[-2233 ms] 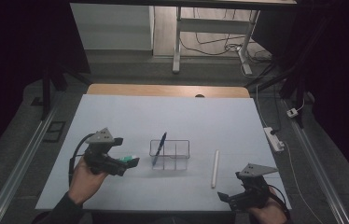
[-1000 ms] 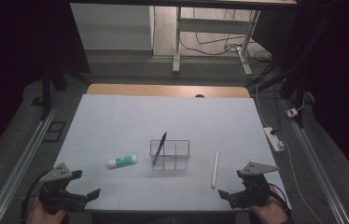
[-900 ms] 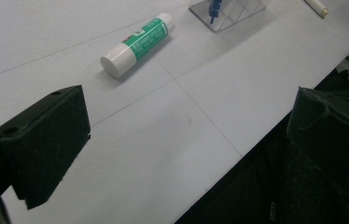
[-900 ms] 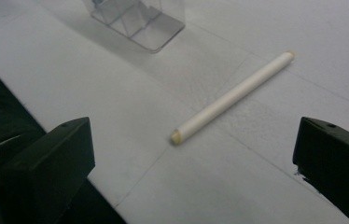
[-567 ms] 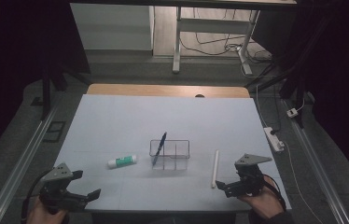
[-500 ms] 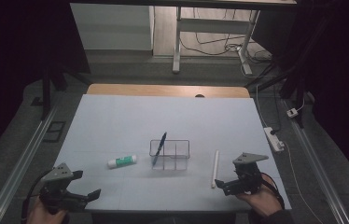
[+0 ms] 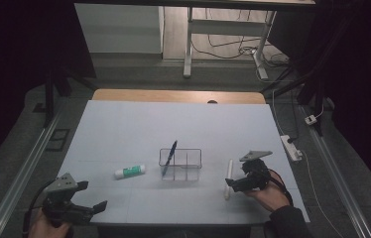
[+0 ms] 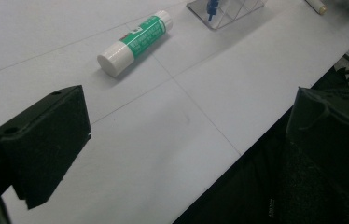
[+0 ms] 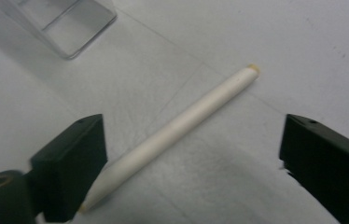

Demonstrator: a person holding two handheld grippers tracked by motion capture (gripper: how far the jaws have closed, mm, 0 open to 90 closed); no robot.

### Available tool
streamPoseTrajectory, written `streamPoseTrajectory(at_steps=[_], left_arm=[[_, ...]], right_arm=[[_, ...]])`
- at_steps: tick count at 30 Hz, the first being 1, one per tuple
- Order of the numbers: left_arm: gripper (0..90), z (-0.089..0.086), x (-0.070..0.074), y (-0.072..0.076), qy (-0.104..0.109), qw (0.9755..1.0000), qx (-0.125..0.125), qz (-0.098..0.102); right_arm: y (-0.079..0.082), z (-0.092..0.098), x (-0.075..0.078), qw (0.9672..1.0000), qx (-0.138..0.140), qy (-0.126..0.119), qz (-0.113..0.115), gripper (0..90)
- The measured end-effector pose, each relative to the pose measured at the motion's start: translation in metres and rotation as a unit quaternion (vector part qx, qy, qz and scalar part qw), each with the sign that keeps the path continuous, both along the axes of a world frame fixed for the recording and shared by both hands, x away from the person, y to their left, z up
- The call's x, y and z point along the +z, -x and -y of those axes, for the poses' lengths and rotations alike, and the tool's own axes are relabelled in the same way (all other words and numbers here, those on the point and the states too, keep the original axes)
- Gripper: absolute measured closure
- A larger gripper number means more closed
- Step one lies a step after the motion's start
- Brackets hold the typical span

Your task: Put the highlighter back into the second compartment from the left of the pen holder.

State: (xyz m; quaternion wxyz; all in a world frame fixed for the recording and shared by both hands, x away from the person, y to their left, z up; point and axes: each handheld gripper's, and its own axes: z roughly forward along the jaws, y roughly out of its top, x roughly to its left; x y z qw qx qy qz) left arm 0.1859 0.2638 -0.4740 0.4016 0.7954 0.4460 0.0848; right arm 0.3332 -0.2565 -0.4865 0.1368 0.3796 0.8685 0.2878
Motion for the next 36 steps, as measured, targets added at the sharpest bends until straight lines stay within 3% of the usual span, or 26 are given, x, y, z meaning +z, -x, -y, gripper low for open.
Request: streamPoseTrajectory(at_steps=[5, 11, 15, 20, 23, 27, 36], left_arm=[[0.3, 0.001, 0.0, 0.0, -0.002, 1.0, -0.002, -0.001], [0.7, 0.0, 0.0, -0.001, 0.0, 1.0, -0.003, -0.002], [0.8, 0.001, 0.0, -0.001, -0.001, 1.0, -0.004, -0.003], [1.1, 0.001, 0.0, -0.001, -0.002, 1.0, -0.005, -0.004], [1.2, 0.001, 0.0, -0.001, -0.002, 1.0, -0.005, -0.005], [1.3, 0.001, -0.001, -0.001, -0.003, 1.0, -0.006, -0.005], [1.7, 0.002, -0.001, -0.002, -0.007, 0.9999, -0.009, -0.007]], right_arm=[[-0.019, 0.0, 0.002, 0.9999, -0.006, 0.007, 0.008, 32.5], [-0.046, 0.002, 0.001, 0.9998, -0.006, 0.017, -0.005, 69.4], [-0.061, 0.003, -0.003, 0.9996, -0.009, 0.023, -0.015, 87.9], [-0.077, 0.001, -0.009, 0.9992, -0.014, 0.033, -0.014, 89.9], [-0.084, 0.0, -0.013, 0.9988, -0.018, 0.036, -0.026, 89.9], [-0.084, -0.001, -0.016, 0.9986, -0.015, 0.03, -0.041, 89.9], [-0.083, -0.012, -0.018, 0.9988, 0.009, 0.016, -0.045, 89.8]])
